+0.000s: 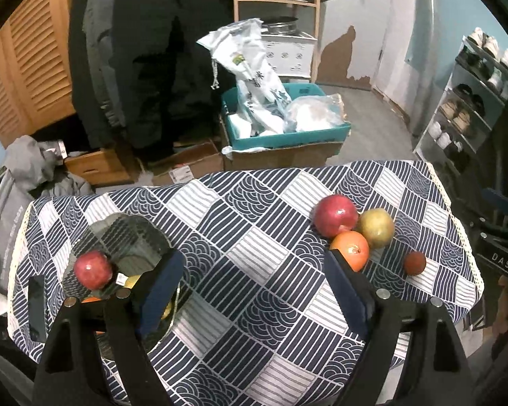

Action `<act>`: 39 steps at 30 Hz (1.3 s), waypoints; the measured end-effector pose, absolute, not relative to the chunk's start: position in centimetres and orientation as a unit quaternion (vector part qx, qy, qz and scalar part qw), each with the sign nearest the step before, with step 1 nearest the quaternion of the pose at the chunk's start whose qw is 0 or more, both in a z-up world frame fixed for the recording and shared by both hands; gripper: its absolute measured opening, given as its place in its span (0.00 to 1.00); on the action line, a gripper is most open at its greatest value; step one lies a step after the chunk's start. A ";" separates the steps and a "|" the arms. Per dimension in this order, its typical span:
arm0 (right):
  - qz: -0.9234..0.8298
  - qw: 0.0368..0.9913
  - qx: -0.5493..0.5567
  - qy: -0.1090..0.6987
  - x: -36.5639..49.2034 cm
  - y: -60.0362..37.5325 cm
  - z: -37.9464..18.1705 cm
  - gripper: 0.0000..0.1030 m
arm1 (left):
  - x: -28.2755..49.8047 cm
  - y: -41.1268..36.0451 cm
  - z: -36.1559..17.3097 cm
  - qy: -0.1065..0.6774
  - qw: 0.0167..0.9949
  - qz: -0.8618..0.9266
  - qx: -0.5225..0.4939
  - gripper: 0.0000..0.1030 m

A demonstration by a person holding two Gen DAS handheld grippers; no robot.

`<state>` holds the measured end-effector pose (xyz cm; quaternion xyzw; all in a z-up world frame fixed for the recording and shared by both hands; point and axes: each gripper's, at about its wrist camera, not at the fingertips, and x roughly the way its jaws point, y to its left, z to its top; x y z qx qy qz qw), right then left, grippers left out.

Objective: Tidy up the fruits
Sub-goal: 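Grasp the small tangerine with the right tool while the left tool grasps the large orange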

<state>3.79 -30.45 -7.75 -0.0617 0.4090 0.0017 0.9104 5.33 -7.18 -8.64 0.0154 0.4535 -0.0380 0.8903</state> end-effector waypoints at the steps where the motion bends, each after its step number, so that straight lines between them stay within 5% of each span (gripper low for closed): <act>1: -0.001 0.910 -0.060 0.410 3.7 -30.8 -7.8 0.85 | 5.4 -7.5 -8.8 0.455 0.889 -0.039 0.018 0.84; 24: -0.018 0.886 -0.060 0.459 4.6 -34.0 -11.6 0.85 | 7.2 -11.4 -12.4 0.487 0.871 -0.055 0.044 0.84; 39: -0.028 0.829 -0.017 0.558 6.7 -36.4 -19.6 0.85 | 9.0 -13.1 -17.2 0.523 0.848 -0.068 0.042 0.84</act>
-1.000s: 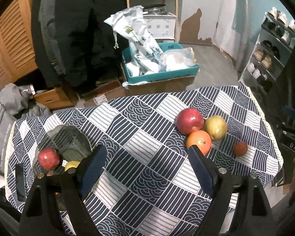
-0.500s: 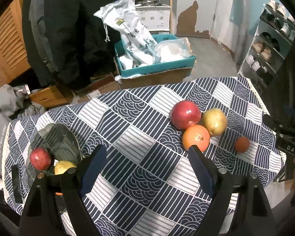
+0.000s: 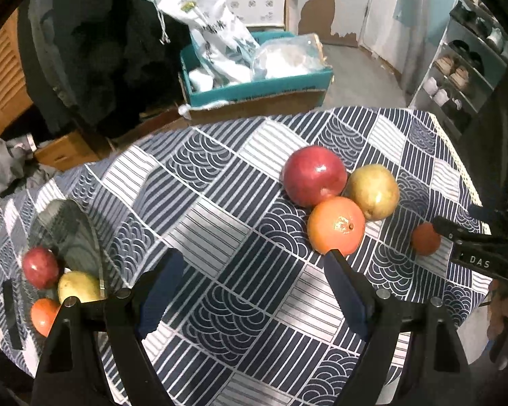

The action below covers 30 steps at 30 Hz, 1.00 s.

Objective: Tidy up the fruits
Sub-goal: 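Grasp the small tangerine with the right tool while the left tool grasps the large orange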

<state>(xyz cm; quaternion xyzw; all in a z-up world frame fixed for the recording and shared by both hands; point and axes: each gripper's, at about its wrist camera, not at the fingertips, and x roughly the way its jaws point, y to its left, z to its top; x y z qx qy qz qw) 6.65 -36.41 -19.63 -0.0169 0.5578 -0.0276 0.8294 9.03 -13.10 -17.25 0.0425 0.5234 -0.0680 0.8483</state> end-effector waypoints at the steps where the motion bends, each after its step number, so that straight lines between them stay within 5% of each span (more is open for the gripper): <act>1: -0.028 0.824 -0.013 0.565 6.8 -36.6 -20.3 0.85 | 9.2 -13.2 -17.7 0.528 0.845 -0.070 0.039 0.84; 13: -0.030 0.790 -0.005 0.612 7.0 -37.3 -25.0 0.78 | 10.6 -13.1 -21.1 0.556 0.828 -0.069 0.011 0.84; 19: -0.016 0.784 0.005 0.621 6.9 -37.2 -25.9 0.62 | 11.0 -13.8 -21.3 0.555 0.828 -0.082 0.005 0.84; 22: 0.002 0.785 0.013 0.619 6.8 -36.8 -25.8 0.43 | 11.2 -14.7 -21.2 0.553 0.828 -0.094 0.004 0.84; 30: -0.007 0.800 -0.010 0.600 6.7 -36.1 -24.7 0.43 | 12.2 -17.7 -21.8 0.561 0.819 -0.124 0.013 0.84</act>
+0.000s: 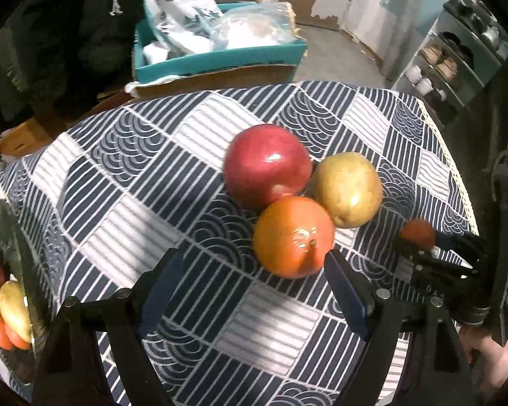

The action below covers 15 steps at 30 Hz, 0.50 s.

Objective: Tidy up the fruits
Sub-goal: 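Grasp the small tangerine with the right tool while the left tool grasps the large orange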

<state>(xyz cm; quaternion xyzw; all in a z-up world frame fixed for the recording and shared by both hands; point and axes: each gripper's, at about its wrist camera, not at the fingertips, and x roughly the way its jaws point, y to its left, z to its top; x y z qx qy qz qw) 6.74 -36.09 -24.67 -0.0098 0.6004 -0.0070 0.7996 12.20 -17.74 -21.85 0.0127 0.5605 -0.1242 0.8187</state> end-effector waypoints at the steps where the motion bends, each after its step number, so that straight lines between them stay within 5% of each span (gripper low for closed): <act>1: -0.012 0.804 -0.011 0.595 6.8 -36.2 -24.3 0.43 | 12.2 -17.9 -22.0 0.562 0.818 -0.126 0.015 0.84; 15: -0.024 0.819 -0.020 0.572 8.6 -36.8 -22.9 0.43 | 13.1 -21.3 -25.1 0.580 0.801 -0.138 0.049 0.84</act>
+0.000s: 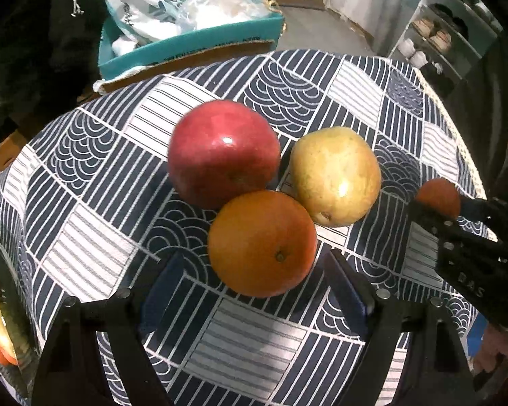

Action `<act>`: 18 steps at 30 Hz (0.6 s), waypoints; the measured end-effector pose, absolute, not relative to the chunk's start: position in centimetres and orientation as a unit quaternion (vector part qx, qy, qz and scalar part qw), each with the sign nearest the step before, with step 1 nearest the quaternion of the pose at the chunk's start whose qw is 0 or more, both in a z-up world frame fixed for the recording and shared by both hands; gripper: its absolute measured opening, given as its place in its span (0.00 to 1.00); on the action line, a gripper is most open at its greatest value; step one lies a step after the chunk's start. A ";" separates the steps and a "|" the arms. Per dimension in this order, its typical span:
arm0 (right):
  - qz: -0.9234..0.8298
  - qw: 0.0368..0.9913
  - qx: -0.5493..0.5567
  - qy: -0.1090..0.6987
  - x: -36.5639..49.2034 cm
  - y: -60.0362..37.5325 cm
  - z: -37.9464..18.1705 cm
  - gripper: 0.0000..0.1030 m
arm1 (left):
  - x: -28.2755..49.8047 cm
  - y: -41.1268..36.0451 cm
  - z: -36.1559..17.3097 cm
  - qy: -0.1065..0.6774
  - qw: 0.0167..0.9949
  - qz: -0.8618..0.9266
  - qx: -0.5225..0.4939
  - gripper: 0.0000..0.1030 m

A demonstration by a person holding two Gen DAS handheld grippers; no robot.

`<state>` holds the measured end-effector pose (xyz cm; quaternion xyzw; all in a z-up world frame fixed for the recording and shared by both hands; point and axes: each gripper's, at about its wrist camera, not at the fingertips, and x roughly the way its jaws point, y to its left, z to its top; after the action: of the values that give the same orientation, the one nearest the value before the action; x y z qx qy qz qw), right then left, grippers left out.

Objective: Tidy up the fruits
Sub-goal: 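Grasp the small tangerine with the right tool while the left tool grasps the large orange, then lift the tangerine and large orange and carry both over the glass bowl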

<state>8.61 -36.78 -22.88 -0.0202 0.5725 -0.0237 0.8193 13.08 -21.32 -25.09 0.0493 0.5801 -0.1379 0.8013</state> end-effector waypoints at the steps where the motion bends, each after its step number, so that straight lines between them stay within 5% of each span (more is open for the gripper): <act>1: -0.023 0.820 -0.021 0.572 8.6 -36.8 -22.8 0.43 | 13.2 -21.5 -25.3 0.581 0.801 -0.140 0.049 0.84; 6: -0.026 0.821 -0.024 0.571 8.5 -36.7 -23.0 0.43 | 13.8 -22.0 -25.9 0.579 0.802 -0.135 0.054 0.83; 11: -0.030 0.818 -0.022 0.574 8.7 -36.9 -23.3 0.43 | 14.1 -22.2 -26.4 0.581 0.799 -0.145 0.058 0.69; 18: -0.026 0.819 -0.021 0.572 8.8 -36.7 -23.1 0.43 | 13.8 -21.8 -26.5 0.575 0.803 -0.150 0.054 0.67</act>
<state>8.83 -36.70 -23.08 -0.0206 0.5721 -0.0260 0.8195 13.83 -21.79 -26.48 0.0542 0.5748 -0.1497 0.8027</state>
